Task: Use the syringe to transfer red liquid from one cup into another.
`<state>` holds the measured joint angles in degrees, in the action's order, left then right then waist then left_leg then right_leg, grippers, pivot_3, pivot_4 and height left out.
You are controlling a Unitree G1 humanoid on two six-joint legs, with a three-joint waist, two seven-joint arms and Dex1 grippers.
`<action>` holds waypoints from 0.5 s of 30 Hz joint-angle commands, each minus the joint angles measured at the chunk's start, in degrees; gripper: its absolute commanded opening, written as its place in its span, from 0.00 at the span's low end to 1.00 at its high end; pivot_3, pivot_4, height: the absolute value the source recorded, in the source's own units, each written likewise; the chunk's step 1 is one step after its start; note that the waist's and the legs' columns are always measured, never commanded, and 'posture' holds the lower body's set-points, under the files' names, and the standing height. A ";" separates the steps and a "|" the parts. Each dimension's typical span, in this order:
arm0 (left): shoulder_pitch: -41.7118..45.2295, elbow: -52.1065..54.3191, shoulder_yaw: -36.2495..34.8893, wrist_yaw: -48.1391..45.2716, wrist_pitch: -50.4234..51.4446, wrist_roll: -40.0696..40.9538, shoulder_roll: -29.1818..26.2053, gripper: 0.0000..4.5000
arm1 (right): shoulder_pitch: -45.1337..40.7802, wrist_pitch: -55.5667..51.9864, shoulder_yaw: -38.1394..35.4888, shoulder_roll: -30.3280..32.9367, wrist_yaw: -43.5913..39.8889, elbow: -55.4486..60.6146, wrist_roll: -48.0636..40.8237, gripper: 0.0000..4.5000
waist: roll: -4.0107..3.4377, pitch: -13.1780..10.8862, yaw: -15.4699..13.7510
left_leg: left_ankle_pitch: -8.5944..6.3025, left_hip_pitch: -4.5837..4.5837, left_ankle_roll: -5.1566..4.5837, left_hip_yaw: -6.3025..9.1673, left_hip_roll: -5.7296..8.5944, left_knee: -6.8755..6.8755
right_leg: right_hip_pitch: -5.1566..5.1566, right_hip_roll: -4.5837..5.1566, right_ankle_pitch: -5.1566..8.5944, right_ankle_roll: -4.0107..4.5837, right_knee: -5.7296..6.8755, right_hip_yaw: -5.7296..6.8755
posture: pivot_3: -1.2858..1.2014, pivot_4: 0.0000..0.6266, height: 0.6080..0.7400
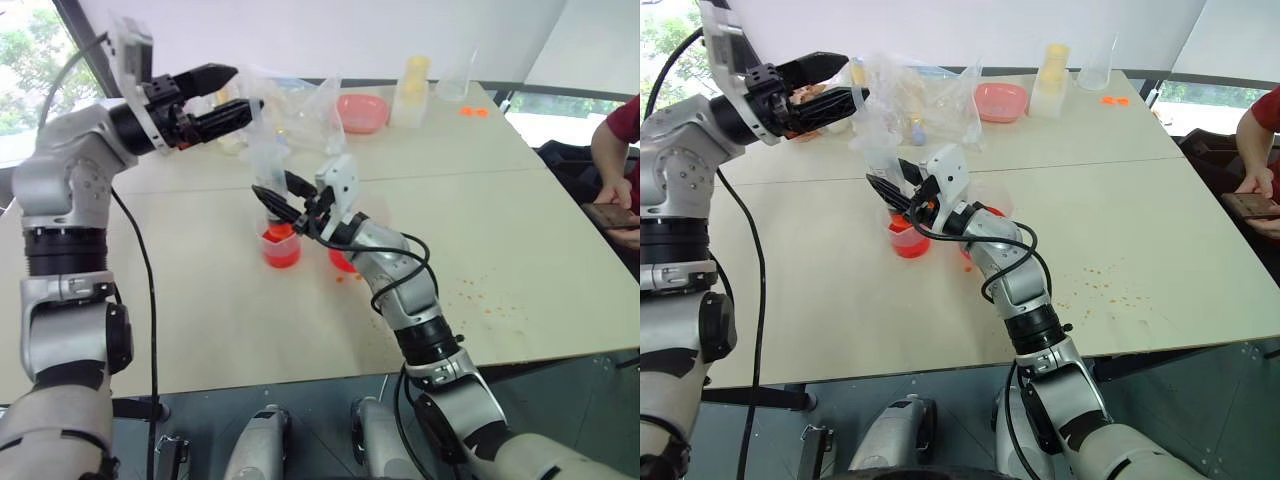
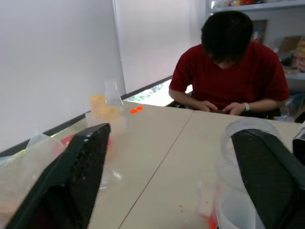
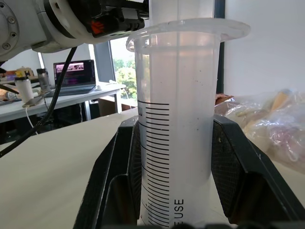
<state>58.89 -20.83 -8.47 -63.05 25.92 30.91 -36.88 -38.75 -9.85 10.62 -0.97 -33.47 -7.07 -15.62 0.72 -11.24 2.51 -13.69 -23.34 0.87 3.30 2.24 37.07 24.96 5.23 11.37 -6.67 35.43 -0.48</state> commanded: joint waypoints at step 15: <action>-0.20 7.94 0.48 -3.49 6.60 3.31 -0.09 0.00 | -2.98 2.96 1.78 -4.80 0.66 2.75 0.66 0.32 | 0.00 0.00 0.04 | 0.00 0.00 0.00 0.02 -0.01 0.00 | 0.01 -0.01 0.00 0.00 0.01 -0.01 | 0.52 0.24 1.00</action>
<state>58.71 -15.98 -8.55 -66.09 31.03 32.18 -37.60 -38.79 -9.10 10.00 -3.49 -31.72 -7.06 -14.79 0.72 -11.24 2.56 -13.69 -23.34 0.86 3.32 2.23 37.07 24.97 5.22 11.37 -6.67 35.44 -0.49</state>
